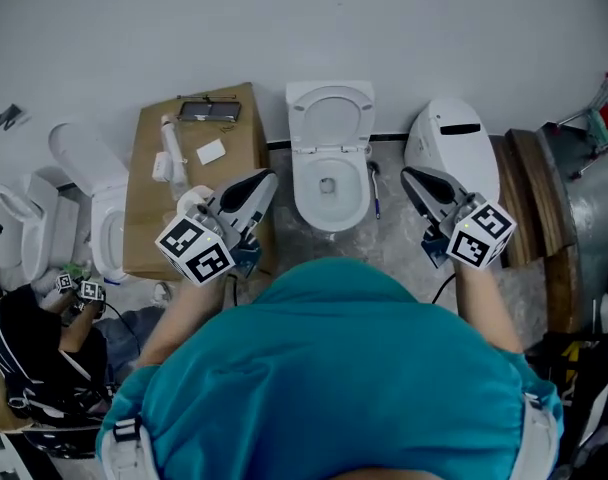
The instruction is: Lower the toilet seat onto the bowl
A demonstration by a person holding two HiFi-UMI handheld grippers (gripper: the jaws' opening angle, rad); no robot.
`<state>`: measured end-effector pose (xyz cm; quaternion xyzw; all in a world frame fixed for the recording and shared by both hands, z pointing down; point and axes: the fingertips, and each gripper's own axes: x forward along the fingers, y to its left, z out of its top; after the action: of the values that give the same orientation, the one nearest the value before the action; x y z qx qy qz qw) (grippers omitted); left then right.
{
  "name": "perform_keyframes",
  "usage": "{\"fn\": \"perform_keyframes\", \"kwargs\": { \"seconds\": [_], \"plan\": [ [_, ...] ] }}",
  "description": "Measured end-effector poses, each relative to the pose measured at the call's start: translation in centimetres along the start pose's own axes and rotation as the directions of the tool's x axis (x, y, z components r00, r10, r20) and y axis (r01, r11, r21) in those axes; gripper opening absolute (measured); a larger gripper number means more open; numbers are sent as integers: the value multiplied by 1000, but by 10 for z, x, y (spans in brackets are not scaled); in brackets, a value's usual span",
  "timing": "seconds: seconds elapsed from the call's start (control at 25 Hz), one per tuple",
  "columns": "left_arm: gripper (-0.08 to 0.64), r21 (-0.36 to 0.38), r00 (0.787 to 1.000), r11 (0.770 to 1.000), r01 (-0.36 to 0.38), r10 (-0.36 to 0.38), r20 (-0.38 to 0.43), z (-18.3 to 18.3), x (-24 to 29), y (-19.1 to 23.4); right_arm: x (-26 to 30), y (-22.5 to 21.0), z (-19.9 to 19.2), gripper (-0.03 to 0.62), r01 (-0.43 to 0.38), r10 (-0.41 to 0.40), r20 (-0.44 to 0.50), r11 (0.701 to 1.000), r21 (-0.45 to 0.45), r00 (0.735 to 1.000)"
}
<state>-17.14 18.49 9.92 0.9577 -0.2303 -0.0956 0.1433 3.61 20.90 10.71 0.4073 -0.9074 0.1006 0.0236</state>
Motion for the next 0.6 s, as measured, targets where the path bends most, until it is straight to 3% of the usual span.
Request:
{"fn": "perform_keyframes", "kwargs": {
  "seconds": [0.32,0.6],
  "plan": [
    [3,-25,998,997,-68,68,3,-9,29,55,51,-56,-3,2,-59,59,-14,998,8,998],
    [3,-8,981,981,-194,194,9,-15,113,94,86,-167,-1,2,-172,173,-45,985,8,984]
  ]
}}
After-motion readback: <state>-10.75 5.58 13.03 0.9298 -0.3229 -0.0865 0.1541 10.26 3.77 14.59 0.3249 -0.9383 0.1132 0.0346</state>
